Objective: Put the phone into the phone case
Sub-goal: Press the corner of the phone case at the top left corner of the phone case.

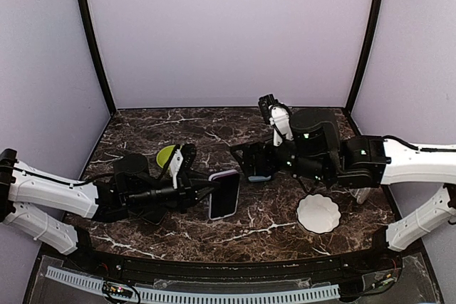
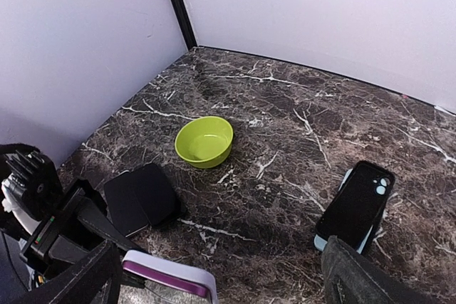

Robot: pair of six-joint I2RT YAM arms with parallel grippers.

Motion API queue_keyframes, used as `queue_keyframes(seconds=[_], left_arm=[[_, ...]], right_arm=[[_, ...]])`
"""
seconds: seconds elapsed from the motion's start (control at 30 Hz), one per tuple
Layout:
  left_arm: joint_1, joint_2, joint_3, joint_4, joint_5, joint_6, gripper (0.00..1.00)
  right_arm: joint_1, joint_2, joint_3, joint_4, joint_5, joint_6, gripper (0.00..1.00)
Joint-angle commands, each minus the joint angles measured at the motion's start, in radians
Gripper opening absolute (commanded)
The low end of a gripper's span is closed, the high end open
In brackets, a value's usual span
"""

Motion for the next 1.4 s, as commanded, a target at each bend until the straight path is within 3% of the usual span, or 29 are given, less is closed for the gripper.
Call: queue_keyframes(seconds=[0.0, 0.37, 0.57, 0.77, 0.83, 1.1, 1.37], left_arm=[[-0.012, 0.017, 0.075, 0.095, 0.100, 0.034, 0.00], [-0.025, 0.141, 0.088, 0.185, 0.095, 0.086, 0.00], [-0.025, 0.257, 0.064, 0.357, 0.119, 0.102, 0.00], [-0.025, 0.415, -0.040, 0.750, 0.124, 0.058, 0.00], [-0.024, 0.464, -0.055, 0.807, 0.141, 0.055, 0.00], [-0.005, 0.564, -0.084, 0.902, 0.155, 0.029, 0.00], [0.008, 0.565, -0.078, 0.811, 0.190, 0.028, 0.00]], right_arm=[[-0.003, -0.022, -0.023, -0.058, 0.038, 0.054, 0.98], [-0.012, 0.032, -0.046, -0.060, 0.035, 0.012, 0.99], [-0.029, 0.065, -0.048, -0.063, 0.061, -0.021, 0.98], [-0.034, 0.117, -0.068, -0.012, 0.064, -0.032, 0.98], [-0.034, 0.131, -0.069, 0.003, 0.071, -0.037, 0.99], [-0.034, 0.142, -0.154, 0.096, 0.094, -0.042, 0.98], [0.013, 0.098, -0.210, 0.166, 0.124, -0.086, 0.98]])
